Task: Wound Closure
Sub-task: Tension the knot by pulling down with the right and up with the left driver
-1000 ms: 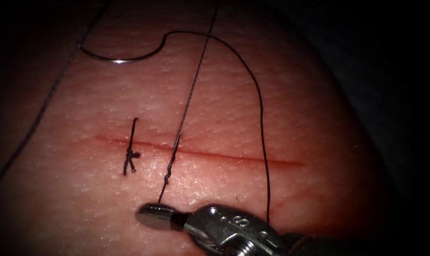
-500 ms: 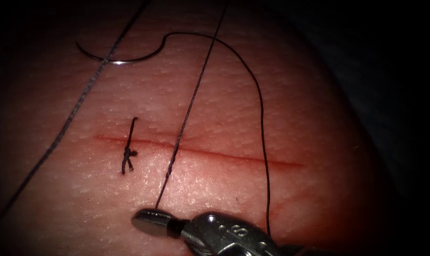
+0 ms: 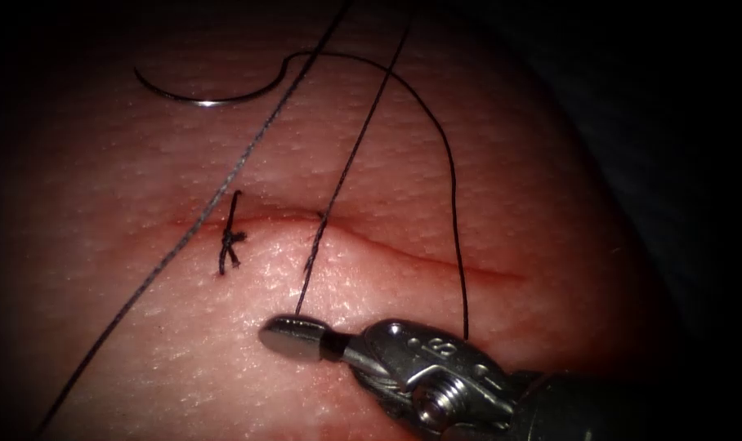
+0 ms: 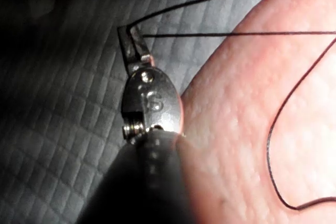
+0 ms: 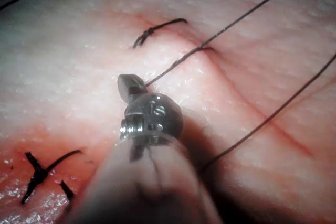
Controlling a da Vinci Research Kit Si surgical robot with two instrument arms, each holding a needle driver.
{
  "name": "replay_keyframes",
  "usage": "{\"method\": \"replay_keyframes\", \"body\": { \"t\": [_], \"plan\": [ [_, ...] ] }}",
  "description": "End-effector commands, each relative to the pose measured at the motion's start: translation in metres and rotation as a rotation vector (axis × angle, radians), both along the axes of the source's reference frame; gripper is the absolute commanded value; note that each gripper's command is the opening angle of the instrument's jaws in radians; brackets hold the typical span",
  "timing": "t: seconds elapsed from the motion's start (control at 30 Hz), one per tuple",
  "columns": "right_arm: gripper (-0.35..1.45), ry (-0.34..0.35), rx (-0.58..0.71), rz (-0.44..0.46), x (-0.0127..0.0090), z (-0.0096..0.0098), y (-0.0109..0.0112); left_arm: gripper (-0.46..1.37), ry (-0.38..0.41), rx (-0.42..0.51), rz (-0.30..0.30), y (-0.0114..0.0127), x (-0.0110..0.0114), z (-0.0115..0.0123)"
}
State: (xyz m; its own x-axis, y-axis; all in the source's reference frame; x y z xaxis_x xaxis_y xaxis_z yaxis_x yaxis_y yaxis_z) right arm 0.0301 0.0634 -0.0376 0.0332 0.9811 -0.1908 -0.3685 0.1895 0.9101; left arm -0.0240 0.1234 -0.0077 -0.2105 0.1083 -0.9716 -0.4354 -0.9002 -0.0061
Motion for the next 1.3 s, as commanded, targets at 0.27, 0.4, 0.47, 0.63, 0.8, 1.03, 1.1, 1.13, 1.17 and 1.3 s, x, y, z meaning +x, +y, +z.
{"method": "replay_keyframes", "body": {
  "t": [0.27, 0.4, 0.47, 0.63, 0.8, 1.03, 1.1, 1.13, 1.17, 1.3],
  "plan": [
    [-0.35, 0.007, 0.008, -0.037, 0.002, -0.0023, -0.0025, -0.35, 0.063, -0.023, 0.032, -0.0013, -0.0005, 0.0016],
    [-0.35, 0.006, 0.008, -0.048, 0.0024, -0.0023, -0.003, -0.35, 0.066, -0.029, 0.037, -0.0009, -0.0003, 0.0014],
    [-0.35, 0.006, 0.008, -0.048, 0.0024, -0.0023, -0.003, -0.35, 0.062, -0.025, 0.038, -0.0005, 0.0, 0.0011],
    [-0.35, 0.016, -0.024, -0.054, 0.0021, -0.0019, -0.0021, -0.35, 0.033, 0.0, 0.049, -0.001, 0.0005, 0.0003],
    [-0.35, 0.031, -0.199, -0.105, 0.0017, -0.0006, -0.0013, -0.35, -0.048, 0.085, 0.148, -0.0046, 0.0012, -0.0015],
    [-0.34, 0.088, -0.58, -0.157, 0.0017, 0.0007, -0.0002, -0.35, -0.18, 0.17, 0.28, -0.0103, 0.004, -0.0077],
    [0.07, 0.092, -0.709, -0.183, 0.0017, 0.0008, 0.0, -0.35, -0.21, 0.183, 0.306, -0.0108, 0.0048, -0.0095],
    [0.32, 0.087, -0.781, -0.207, 0.0017, 0.0009, 0.0002, -0.35, -0.227, 0.191, 0.321, -0.0111, 0.0053, -0.0106],
    [0.46, 0.087, -0.798, -0.212, 0.0017, 0.0009, 0.0002, -0.35, -0.237, 0.201, 0.326, -0.0112, 0.0055, -0.0112],
    [0.99, 0.081, -0.908, -0.249, 0.0015, 0.0009, 0.0007, -0.35, -0.281, 0.219, 0.363, -0.0119, 0.0067, -0.0143]
  ]
}}
